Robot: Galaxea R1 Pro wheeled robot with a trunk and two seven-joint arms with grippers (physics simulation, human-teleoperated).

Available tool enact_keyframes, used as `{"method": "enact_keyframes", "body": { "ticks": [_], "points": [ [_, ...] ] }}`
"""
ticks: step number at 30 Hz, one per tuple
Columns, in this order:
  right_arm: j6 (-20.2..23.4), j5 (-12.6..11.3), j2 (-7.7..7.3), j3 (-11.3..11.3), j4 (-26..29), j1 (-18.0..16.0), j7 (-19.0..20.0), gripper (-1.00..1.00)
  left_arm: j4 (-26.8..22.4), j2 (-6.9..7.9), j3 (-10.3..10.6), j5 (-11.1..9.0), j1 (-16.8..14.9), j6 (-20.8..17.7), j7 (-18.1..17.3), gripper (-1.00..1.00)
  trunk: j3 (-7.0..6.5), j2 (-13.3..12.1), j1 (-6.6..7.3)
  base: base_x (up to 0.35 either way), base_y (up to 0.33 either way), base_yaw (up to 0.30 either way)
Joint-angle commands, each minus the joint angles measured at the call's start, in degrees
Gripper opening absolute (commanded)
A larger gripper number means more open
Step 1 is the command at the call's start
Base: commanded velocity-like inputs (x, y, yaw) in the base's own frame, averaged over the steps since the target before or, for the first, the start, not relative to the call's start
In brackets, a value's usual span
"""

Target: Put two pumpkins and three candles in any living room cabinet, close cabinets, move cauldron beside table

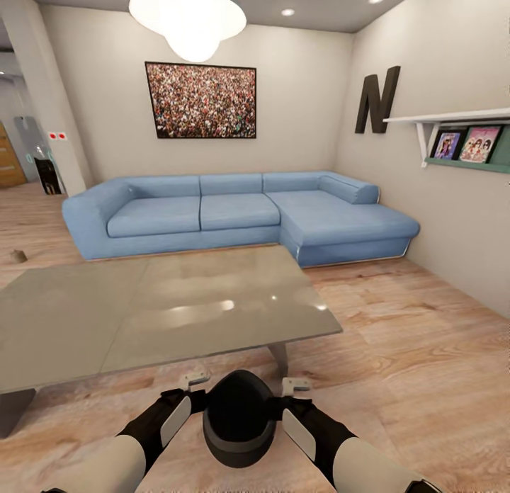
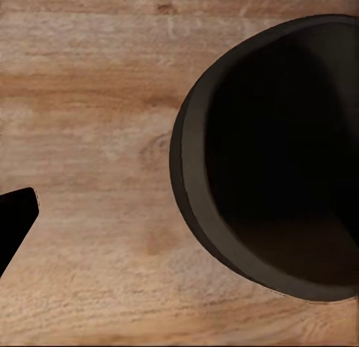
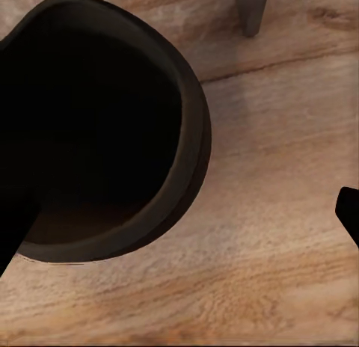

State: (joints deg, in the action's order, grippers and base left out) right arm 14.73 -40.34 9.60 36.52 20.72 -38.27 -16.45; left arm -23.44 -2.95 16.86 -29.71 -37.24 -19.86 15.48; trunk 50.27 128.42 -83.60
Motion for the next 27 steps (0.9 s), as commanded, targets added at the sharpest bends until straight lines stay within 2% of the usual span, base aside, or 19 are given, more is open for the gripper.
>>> {"method": "enact_keyframes", "body": {
  "ticks": [1,7,27],
  "points": [
    [0.21,-0.44,-0.04,0.48,0.11,-0.05,-0.48,1.0,-0.11,0.05,0.49,-0.61,-0.02,-0.18,0.52,1.0,-0.13,-0.39,0.26,-0.247,0.0,0.0],
    [0.21,-0.44,-0.01,0.48,0.11,-0.05,-0.39,1.0,-0.11,-0.01,0.46,-0.61,-0.02,-0.18,0.52,1.0,-1.2,-2.79,1.57,-0.167,0.0,0.0],
    [0.14,-0.44,0.02,0.48,0.11,-0.05,-0.35,1.0,-0.11,-0.09,0.55,-0.55,-0.02,-0.18,0.52,1.0,-4.79,-10.82,5.97,-0.006,0.0,-0.004]
  ]
}}
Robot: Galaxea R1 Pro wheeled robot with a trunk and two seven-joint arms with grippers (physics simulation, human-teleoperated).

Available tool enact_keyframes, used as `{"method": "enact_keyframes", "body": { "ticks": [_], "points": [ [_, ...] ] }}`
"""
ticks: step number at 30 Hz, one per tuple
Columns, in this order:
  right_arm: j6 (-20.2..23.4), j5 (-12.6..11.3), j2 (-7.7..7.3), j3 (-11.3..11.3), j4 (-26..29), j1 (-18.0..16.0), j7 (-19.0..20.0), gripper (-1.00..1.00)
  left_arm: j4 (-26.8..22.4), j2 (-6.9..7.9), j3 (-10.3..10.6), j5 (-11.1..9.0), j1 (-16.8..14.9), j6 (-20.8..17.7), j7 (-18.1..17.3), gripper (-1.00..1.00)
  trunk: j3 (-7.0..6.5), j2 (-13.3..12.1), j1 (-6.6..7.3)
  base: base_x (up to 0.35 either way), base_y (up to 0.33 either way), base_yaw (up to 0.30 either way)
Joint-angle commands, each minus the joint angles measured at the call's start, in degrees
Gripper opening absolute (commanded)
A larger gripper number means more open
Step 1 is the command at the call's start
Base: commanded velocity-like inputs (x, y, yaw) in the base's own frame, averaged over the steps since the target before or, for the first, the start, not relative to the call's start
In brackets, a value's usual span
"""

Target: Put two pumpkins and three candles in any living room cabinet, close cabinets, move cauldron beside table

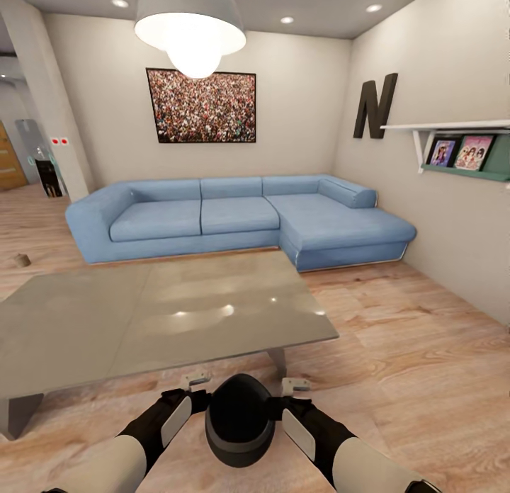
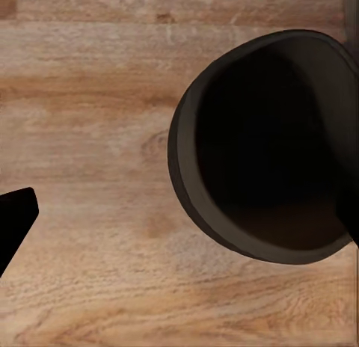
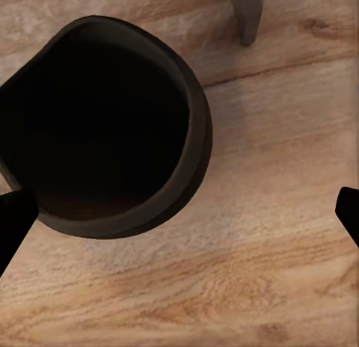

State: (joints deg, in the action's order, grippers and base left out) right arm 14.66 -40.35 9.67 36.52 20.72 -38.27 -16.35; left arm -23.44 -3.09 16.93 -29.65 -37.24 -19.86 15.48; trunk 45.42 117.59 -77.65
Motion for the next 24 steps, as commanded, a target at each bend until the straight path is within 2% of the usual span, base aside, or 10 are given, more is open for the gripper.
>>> {"method": "enact_keyframes", "body": {
  "ticks": [1,12,17,24],
  "points": [
    [0.24,-0.44,-0.06,0.48,0.11,-0.05,-0.43,1.0,-0.12,0.02,0.47,-0.6,-0.02,-0.18,0.52,1.0,-0.13,-0.39,0.23,-0.043,0.0,-0.069],
    [0.1,-0.44,-0.03,0.48,0.11,-0.05,-0.51,1.0,-0.12,0.04,0.49,-0.58,-0.02,-0.18,0.52,1.0,-2.13,-4.8,2.65,-0.278,0.0,-0.024],
    [0.1,-0.44,-0.02,0.48,0.11,-0.05,-0.6,1.0,-0.12,0.11,0.49,-0.58,-0.02,-0.18,0.5,1.0,-3.17,-6.81,3.75,-0.261,0.0,0.205],
    [0.22,-0.44,-0.04,0.48,0.11,-0.05,-0.61,1.0,-0.13,0.03,0.48,-0.58,-0.02,-0.18,0.52,1.0,-4.53,-9.61,5.29,-0.036,0.0,0.261]
  ]
}}
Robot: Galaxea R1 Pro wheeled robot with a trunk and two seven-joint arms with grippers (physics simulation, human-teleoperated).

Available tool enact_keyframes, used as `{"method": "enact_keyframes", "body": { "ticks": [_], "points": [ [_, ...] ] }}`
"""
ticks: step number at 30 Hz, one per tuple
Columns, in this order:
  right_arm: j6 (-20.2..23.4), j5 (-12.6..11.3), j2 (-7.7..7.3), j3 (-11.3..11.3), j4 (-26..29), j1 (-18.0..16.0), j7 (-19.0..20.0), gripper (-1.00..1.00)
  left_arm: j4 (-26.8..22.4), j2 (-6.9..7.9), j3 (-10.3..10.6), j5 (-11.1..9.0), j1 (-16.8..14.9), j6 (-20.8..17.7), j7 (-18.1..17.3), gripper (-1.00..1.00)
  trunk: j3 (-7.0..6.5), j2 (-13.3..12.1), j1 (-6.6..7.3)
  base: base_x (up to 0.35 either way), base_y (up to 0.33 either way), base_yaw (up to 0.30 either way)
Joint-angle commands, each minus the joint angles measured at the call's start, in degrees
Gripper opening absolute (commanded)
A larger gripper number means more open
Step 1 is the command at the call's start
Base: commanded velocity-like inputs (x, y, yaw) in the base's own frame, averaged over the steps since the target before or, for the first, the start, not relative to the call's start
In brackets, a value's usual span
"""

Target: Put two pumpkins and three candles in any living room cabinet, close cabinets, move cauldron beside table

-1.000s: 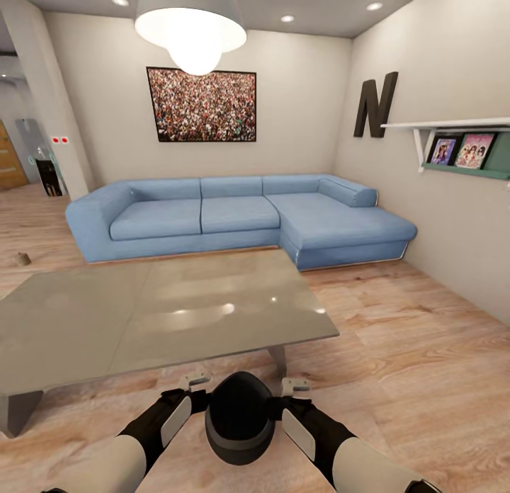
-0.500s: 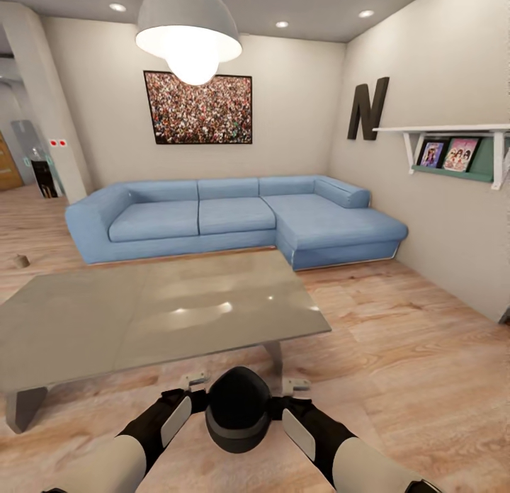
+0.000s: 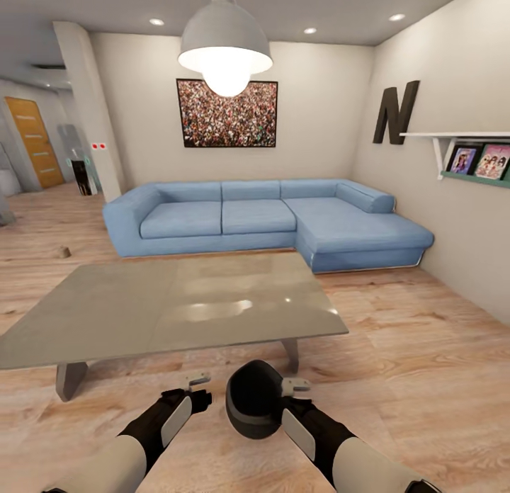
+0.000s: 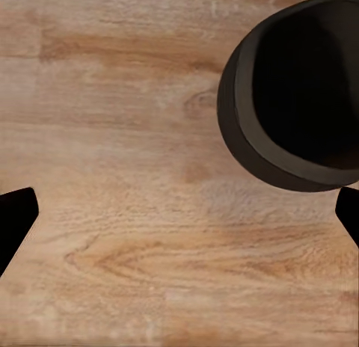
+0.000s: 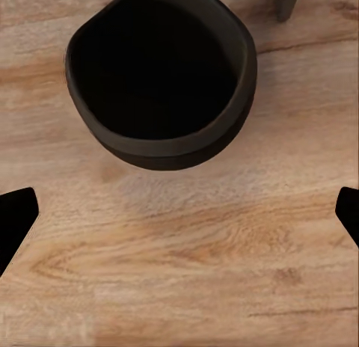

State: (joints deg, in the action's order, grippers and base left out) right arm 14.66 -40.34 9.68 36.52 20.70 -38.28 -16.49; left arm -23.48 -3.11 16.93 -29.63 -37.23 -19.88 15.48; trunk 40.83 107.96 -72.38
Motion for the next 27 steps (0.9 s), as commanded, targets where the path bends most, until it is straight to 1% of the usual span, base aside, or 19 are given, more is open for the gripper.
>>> {"method": "enact_keyframes", "body": {
  "ticks": [1,13,21,27],
  "points": [
    [0.24,-0.44,-0.04,0.48,0.13,-0.04,-0.48,1.0,-0.1,0.04,0.47,-0.6,-0.04,-0.16,0.49,1.0,-0.13,-0.39,0.23,-0.004,0.0,0.27],
    [0.28,-0.44,-0.02,0.48,0.13,-0.04,-0.48,1.0,-0.1,-0.01,0.51,-0.6,-0.04,-0.16,0.51,1.0,-2.29,-5.2,2.87,-0.009,0.0,0.271],
    [0.3,-0.44,0.05,0.48,0.13,-0.04,-0.48,1.0,-0.14,0.05,0.54,-0.6,-0.04,-0.16,0.49,1.0,-3.72,-8.41,4.63,-0.22,0.0,0.271],
    [0.3,-0.44,0.07,0.48,0.13,-0.04,-0.51,1.0,-0.16,-0.01,0.5,-0.6,-0.04,-0.16,0.51,1.0,-4.8,-10.82,5.94,-0.04,0.0,0.271]
  ]
}}
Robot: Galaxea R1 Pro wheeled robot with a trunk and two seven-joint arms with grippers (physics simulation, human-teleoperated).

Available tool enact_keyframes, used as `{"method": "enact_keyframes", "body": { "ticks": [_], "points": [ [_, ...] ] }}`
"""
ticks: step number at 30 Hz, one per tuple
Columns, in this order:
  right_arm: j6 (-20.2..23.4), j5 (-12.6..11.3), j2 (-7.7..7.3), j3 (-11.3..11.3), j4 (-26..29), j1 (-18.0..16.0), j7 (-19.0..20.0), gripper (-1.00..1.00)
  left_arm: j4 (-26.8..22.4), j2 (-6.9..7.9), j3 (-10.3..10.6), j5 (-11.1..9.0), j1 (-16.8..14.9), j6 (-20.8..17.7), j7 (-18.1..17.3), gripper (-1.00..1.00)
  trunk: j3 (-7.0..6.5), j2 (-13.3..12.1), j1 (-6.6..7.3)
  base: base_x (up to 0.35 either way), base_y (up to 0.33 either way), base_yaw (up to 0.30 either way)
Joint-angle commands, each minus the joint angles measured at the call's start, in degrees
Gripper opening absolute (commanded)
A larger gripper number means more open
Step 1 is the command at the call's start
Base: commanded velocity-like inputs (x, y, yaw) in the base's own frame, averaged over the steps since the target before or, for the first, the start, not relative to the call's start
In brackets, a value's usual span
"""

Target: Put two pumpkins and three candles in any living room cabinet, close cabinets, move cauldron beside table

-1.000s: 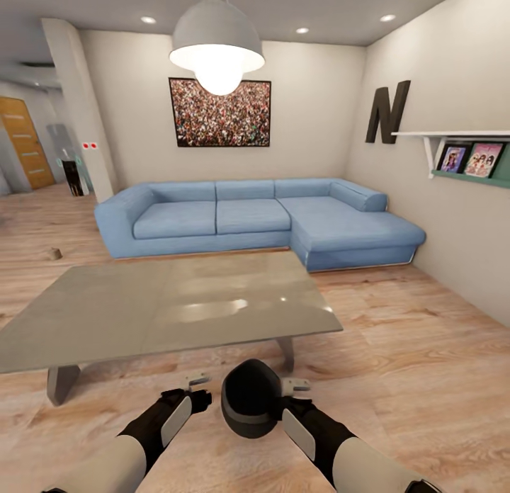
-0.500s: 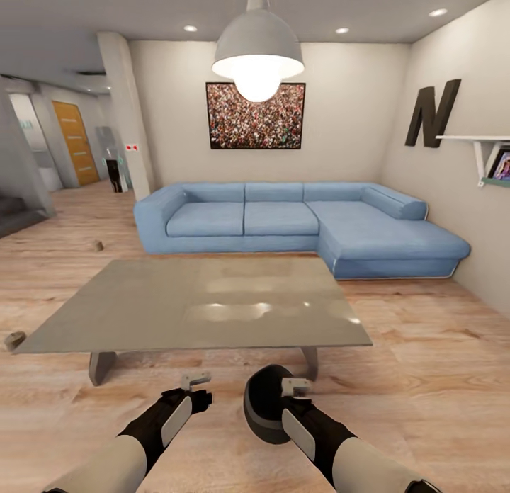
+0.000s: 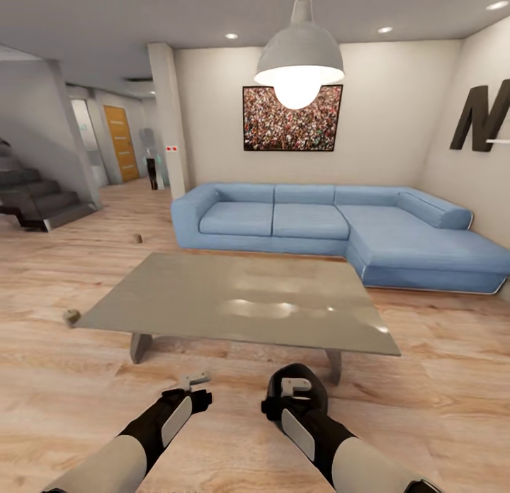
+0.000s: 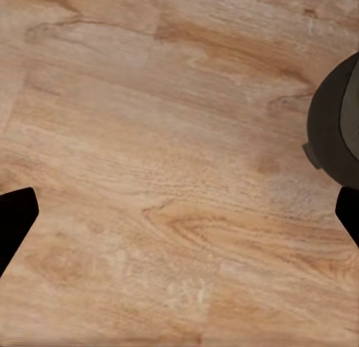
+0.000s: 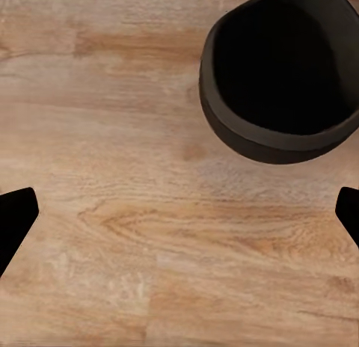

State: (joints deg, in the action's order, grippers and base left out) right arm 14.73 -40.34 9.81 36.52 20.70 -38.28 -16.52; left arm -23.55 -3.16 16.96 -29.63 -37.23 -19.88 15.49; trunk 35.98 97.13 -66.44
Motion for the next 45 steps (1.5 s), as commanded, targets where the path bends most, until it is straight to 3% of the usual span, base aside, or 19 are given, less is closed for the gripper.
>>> {"method": "enact_keyframes", "body": {
  "ticks": [1,3,45],
  "points": [
    [0.22,-0.45,-0.06,0.48,0.13,-0.04,-0.5,1.0,-0.09,0.09,0.49,-0.6,-0.04,-0.16,0.48,1.0,-0.13,-0.39,0.23,-0.007,0.0,0.271],
    [0.21,-0.45,-0.06,0.48,0.13,-0.04,-0.52,1.0,-0.09,0.13,0.51,-0.6,-0.04,-0.16,0.45,1.0,-0.48,-1.19,0.67,-0.004,0.0,0.271],
    [0.29,-0.45,-0.04,0.48,0.13,-0.04,-0.58,1.0,-0.44,0.21,0.39,-0.71,-0.04,0.29,0.34,1.0,-0.48,-1.19,0.67,-0.039,0.021,0.271]
  ]
}}
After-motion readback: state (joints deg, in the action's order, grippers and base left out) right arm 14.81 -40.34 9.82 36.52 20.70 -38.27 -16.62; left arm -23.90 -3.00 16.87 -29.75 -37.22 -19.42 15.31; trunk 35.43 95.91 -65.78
